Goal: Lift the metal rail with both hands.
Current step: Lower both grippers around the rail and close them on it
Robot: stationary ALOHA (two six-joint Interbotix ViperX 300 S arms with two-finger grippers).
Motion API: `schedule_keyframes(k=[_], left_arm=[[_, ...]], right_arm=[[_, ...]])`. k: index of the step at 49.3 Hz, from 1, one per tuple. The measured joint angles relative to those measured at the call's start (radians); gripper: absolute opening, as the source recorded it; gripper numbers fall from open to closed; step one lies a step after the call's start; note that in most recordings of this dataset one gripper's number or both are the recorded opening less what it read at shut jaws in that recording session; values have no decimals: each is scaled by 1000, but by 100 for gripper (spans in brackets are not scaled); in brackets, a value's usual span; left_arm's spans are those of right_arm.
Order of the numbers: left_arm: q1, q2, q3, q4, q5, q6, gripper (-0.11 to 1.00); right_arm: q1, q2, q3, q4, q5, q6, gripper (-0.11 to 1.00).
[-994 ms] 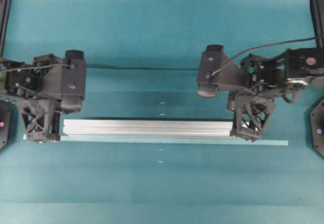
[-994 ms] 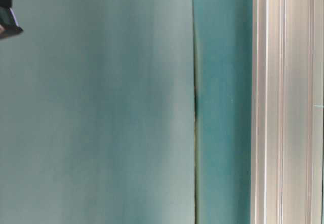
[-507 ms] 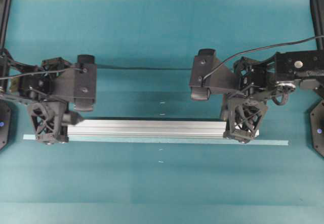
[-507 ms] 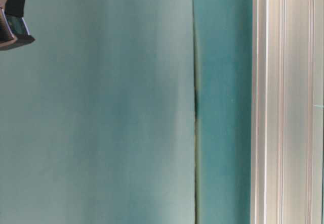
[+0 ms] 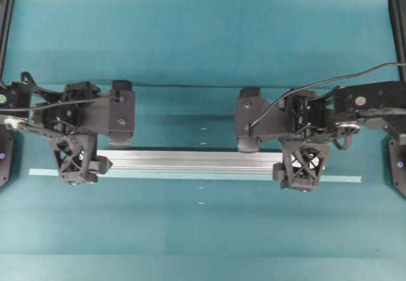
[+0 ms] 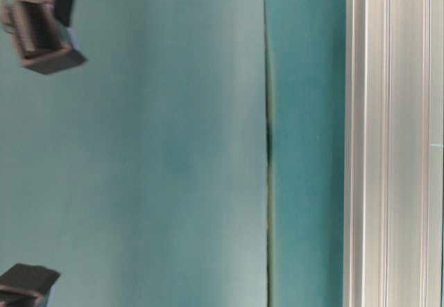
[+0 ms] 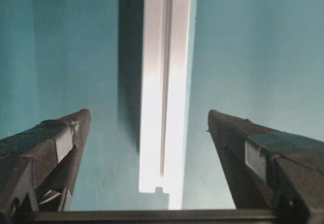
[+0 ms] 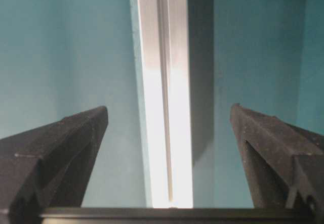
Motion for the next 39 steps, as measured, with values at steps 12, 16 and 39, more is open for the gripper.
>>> schedule_keyframes(k=[12,16,39], left_arm=[[-8,55,20,2,-60,-3,96],[-17,64,20,2,-75,-5,96],[-25,124,83,2,-209,-54,96]], right_arm=[[5,48,21,0,-69,-12,99],[8,63,29,0,-87,-12,99],[8,101,72,0,-163,-14,99]])
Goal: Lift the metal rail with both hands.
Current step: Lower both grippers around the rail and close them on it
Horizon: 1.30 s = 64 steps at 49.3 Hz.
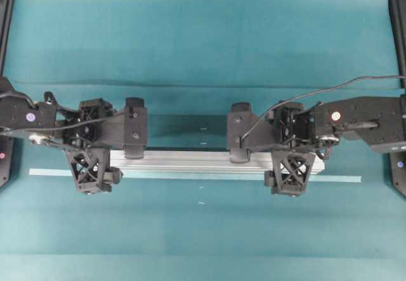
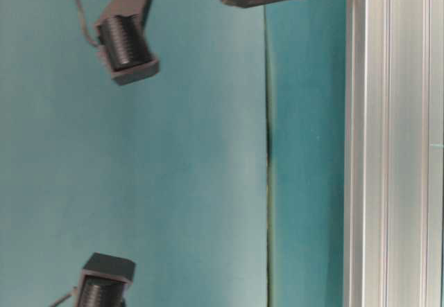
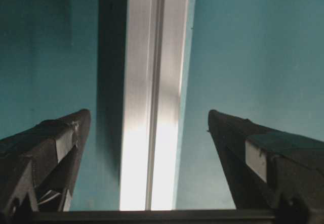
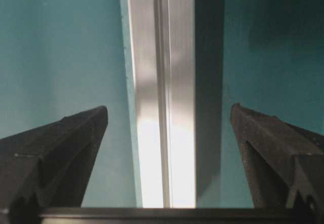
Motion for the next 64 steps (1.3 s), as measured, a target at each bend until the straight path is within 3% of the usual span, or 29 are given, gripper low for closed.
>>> schedule_keyframes(k=[20,41,48,52,59,64], left_arm=[[9,83,67,0,-153,-3,95],[18,126,78,0,-227,-9,94],[21,126,78,0,-232,-11,87],[20,124,81,0,-245,-12,71],[5,123,100,2,-295,-3,31],[6,118,107,3,-308,0,30]], right_arm=[[0,75,80,0,-158,0,99],[-20,92,94,0,-190,0,99],[-21,94,94,0,-192,3,97],[-20,92,94,0,-192,2,87],[-8,94,92,0,-192,2,59],[9,94,91,0,-192,2,39]])
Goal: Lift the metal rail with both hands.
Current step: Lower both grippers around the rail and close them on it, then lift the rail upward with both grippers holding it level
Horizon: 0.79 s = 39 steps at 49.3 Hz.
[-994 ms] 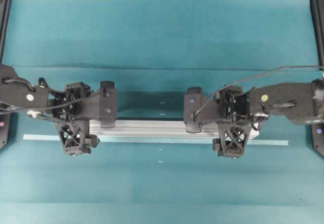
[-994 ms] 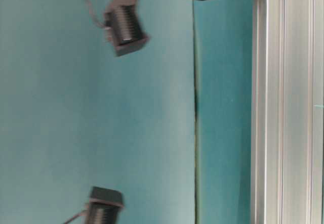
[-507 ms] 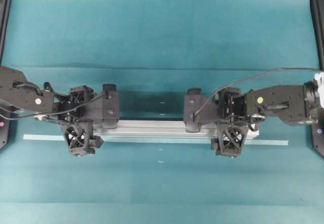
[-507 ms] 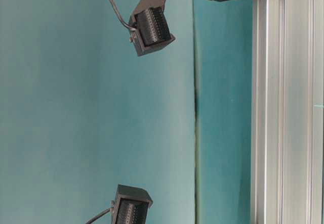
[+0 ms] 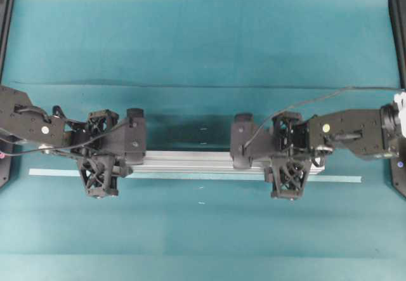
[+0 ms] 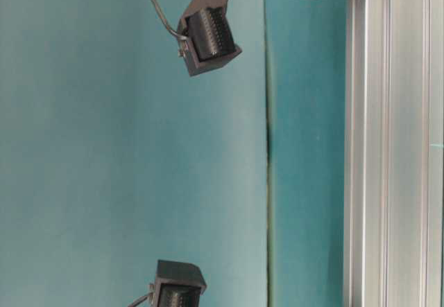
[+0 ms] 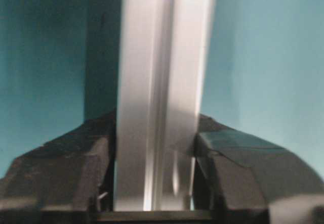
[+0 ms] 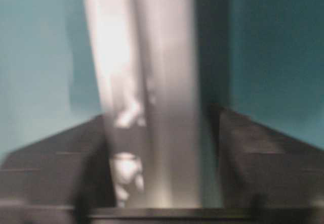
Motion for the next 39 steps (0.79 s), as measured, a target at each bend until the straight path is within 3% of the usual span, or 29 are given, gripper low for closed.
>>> schedule_keyframes(k=[27,39], left_arm=[[-2,-5,3,3,5,11,30],[9,-101,-71,3,176,11,30]], right_arm=[[-2,-2,-3,2,20,6,37],[-28,-92,-57,2,186,5,37]])
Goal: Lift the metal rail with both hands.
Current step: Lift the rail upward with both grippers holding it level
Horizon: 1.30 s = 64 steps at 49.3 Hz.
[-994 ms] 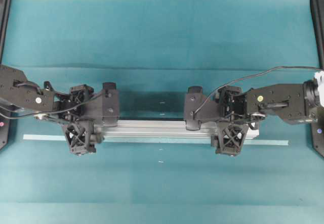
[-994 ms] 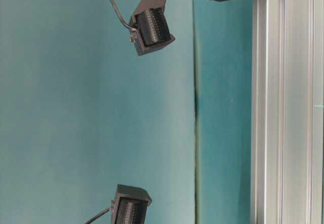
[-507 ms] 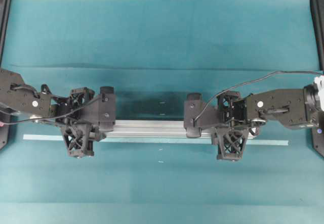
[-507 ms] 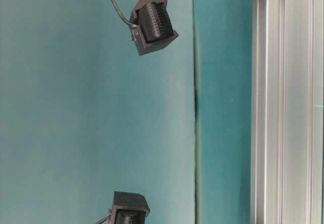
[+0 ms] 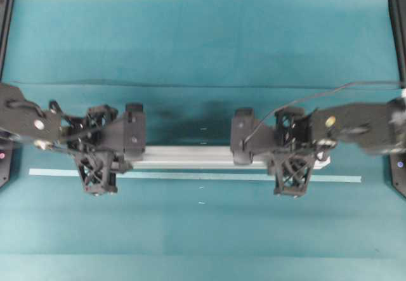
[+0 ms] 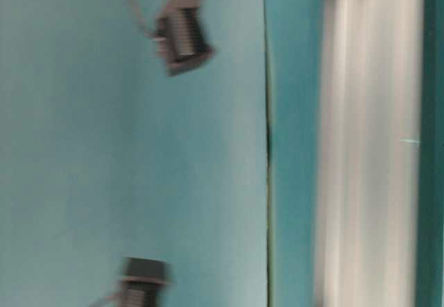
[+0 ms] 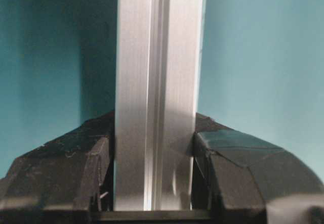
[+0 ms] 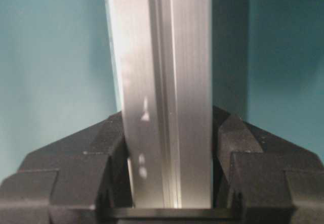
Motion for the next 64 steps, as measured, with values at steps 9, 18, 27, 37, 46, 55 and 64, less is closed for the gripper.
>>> schedule_keyframes(k=[9,18,27,37,46,55,64], left_arm=[[17,-118,-81,0,196,2,30],[20,-222,-169,-3,374,2,30],[20,-284,-242,-6,499,2,30],[20,-322,-322,-6,572,3,30],[20,-327,-391,-8,629,3,30],[20,-327,-454,-8,672,3,30],[20,-324,-540,-8,744,3,30]], right_arm=[[-18,-98,-78,0,170,0,37],[-21,-153,-176,5,319,0,37],[-25,-169,-285,18,474,0,37],[-23,-170,-410,21,614,26,37],[-20,-170,-512,20,735,69,37],[-15,-169,-601,21,830,97,37],[-15,-169,-689,21,890,106,37]])
